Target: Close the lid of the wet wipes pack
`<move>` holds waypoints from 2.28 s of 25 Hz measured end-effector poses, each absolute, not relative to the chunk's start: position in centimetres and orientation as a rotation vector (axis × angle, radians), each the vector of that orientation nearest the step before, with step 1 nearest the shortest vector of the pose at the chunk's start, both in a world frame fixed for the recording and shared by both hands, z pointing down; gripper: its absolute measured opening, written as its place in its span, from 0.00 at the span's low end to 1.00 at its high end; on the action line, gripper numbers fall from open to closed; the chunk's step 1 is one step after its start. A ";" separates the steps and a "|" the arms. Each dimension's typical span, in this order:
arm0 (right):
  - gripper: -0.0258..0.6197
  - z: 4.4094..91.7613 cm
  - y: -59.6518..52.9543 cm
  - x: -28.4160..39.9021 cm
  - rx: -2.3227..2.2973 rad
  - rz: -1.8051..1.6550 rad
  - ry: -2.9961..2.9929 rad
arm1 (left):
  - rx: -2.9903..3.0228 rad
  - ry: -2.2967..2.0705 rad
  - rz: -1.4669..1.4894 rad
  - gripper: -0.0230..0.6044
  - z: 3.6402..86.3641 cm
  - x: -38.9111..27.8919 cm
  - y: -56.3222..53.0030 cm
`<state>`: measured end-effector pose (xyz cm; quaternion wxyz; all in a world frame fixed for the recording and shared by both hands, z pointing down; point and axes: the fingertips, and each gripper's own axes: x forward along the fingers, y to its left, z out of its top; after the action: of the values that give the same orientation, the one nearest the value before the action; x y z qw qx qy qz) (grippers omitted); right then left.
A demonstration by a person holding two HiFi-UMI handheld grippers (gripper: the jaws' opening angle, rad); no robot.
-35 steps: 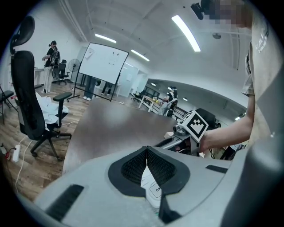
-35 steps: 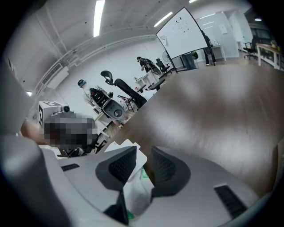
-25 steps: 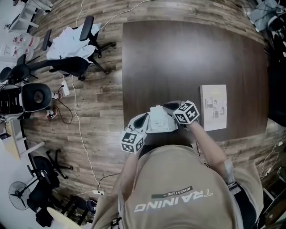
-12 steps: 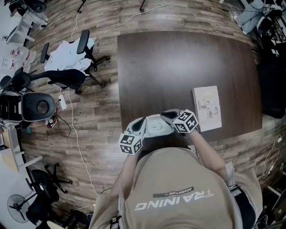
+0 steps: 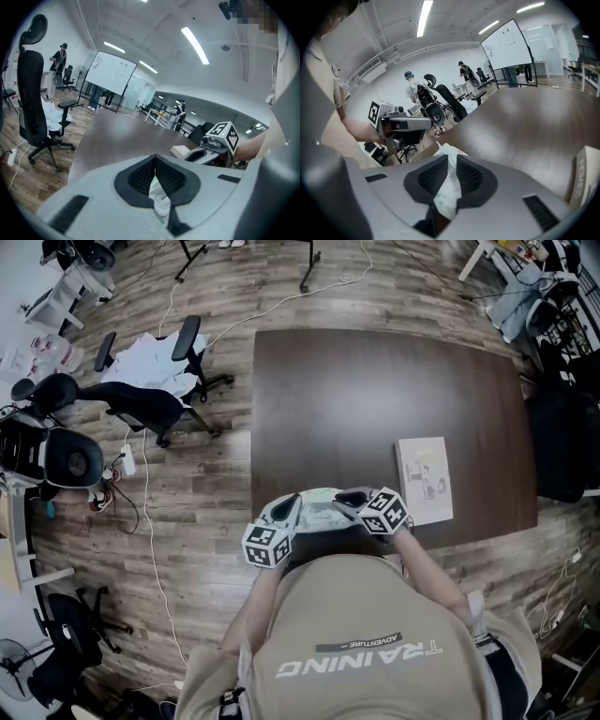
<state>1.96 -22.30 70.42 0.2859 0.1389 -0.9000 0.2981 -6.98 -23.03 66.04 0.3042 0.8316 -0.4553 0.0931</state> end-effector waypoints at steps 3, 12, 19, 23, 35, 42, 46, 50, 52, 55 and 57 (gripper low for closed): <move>0.10 70.8 -20.9 1.9 0.306 0.736 -2.393 | 2.203 -1.226 0.229 0.05 65.7 -7.5 -22.7; 0.11 73.7 -18.3 2.5 0.310 0.757 -2.304 | 2.190 -1.235 0.203 0.05 65.1 -8.5 -21.9; 0.10 75.0 -18.1 2.7 0.366 0.785 -2.268 | 2.195 -1.216 0.209 0.05 65.6 -8.8 -21.1; 0.09 75.1 -18.1 2.3 0.379 0.721 -2.228 | 2.191 -1.192 0.211 0.05 66.0 -8.8 -20.6; 0.07 73.4 -17.8 -0.6 0.289 0.545 -2.228 | 2.213 -1.172 0.216 0.05 66.0 -9.0 -19.4; 0.07 74.5 -16.8 -0.5 0.264 0.520 -2.179 | 2.209 -1.188 0.229 0.05 66.5 -9.7 -18.4; 0.07 75.0 -17.2 -0.6 0.306 0.574 -2.208 | 2.215 -1.213 0.250 0.05 67.0 -10.4 -18.0; 0.06 74.8 -17.3 -0.5 0.329 0.571 -2.220 | 2.206 -1.213 0.269 0.05 67.3 -10.4 -17.3; 0.06 75.0 -17.3 -0.6 0.325 0.556 -2.207 | 2.215 -1.208 0.288 0.05 67.4 -10.4 -17.0; 0.06 75.3 -17.3 -0.8 0.341 0.573 -2.207 | 2.269 -1.198 0.339 0.05 67.1 -10.3 -16.4; 0.06 75.2 -17.2 -0.7 0.360 0.574 -2.211 | 2.287 -1.207 0.349 0.05 66.7 -10.4 -16.2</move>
<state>-0.72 -17.22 75.22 0.4027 0.1425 -0.8752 0.2270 -10.43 -16.20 66.71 0.2630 0.8455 -0.4464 0.1291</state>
